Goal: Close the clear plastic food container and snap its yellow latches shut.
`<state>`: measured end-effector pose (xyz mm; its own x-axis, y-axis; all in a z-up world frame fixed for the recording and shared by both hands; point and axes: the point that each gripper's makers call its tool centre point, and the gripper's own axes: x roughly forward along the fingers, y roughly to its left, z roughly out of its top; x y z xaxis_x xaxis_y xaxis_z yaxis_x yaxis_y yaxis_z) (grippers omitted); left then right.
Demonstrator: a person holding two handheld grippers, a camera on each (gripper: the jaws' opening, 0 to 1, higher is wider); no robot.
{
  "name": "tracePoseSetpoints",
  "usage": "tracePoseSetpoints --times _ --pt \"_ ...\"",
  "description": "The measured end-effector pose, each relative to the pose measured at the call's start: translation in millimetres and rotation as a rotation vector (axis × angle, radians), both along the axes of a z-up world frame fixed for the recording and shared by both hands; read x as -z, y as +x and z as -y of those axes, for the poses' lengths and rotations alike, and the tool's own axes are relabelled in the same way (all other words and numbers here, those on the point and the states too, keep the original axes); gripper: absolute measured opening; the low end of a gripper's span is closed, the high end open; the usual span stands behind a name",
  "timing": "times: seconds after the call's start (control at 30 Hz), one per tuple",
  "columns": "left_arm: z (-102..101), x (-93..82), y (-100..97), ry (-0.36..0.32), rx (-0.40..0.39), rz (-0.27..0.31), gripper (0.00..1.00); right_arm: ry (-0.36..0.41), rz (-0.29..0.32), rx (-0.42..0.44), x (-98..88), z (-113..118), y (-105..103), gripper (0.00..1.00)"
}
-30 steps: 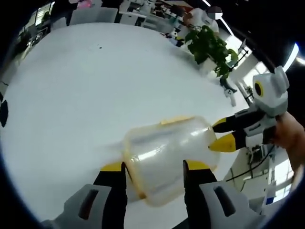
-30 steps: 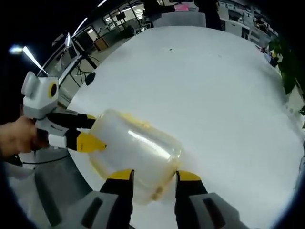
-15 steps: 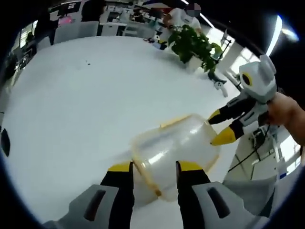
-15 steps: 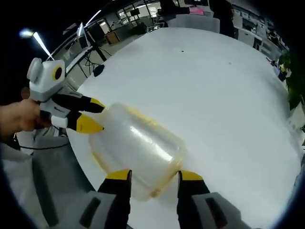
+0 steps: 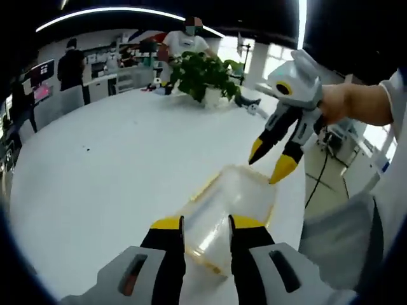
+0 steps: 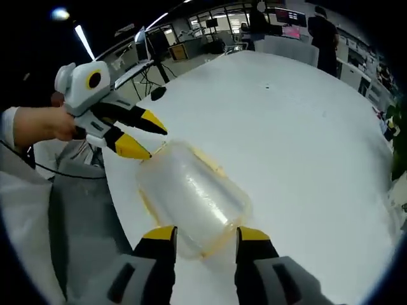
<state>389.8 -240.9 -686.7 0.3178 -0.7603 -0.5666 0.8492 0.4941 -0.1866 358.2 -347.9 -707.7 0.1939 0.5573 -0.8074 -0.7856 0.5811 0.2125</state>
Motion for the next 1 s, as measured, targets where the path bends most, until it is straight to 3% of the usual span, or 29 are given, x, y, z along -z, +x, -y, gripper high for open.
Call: tracePoseSetpoints --times 0.07,0.13,0.27,0.33,0.37,0.43,0.53,0.57,0.67,0.77,0.87,1.0 --pt "-2 -1.5 3.1 0.01 0.006 0.032 0.0 0.013 0.024 -0.061 -4.5 -5 -1 0.29" --pt "-1 0.0 -0.1 0.018 0.044 0.032 0.0 0.026 0.108 -0.147 -11.1 -12 2 0.25" --pt "7 0.5 -7.5 0.045 0.171 0.092 0.0 0.07 0.153 -0.233 -19.8 -28 -1 0.15" --pt "12 -0.1 -9.4 0.055 0.222 0.133 0.0 0.112 0.185 -0.301 -26.3 -42 -6 0.04" --pt "15 0.8 -13.0 0.055 0.24 0.123 0.0 0.131 0.196 -0.323 -28.4 -48 -7 0.0" --pt "21 -0.5 -14.3 0.041 0.252 0.121 0.0 0.136 0.204 -0.335 -28.0 -55 -8 0.0" --pt "26 5.3 -16.8 0.097 0.313 0.159 0.0 0.097 0.253 -0.405 -21.2 -62 -7 0.0" --pt "29 6.6 -18.0 0.106 0.339 0.175 0.0 0.095 0.244 -0.404 -18.5 -64 -8 0.01" --pt "45 -0.1 -33.6 0.011 0.406 0.143 0.0 0.053 0.253 -0.443 -9.0 -66 -7 0.04" --pt "45 5.9 -33.6 0.048 0.428 0.155 0.0 0.046 0.251 -0.47 -6.1 -68 -9 0.0" --pt "42 14.9 -32.5 0.099 0.446 0.172 0.0 0.028 0.265 -0.49 -2.9 -69 -5 0.06" --pt "42 20.0 -34.9 0.106 0.453 0.155 0.02 0.025 0.252 -0.494 0.0 -69 -2 0.08"
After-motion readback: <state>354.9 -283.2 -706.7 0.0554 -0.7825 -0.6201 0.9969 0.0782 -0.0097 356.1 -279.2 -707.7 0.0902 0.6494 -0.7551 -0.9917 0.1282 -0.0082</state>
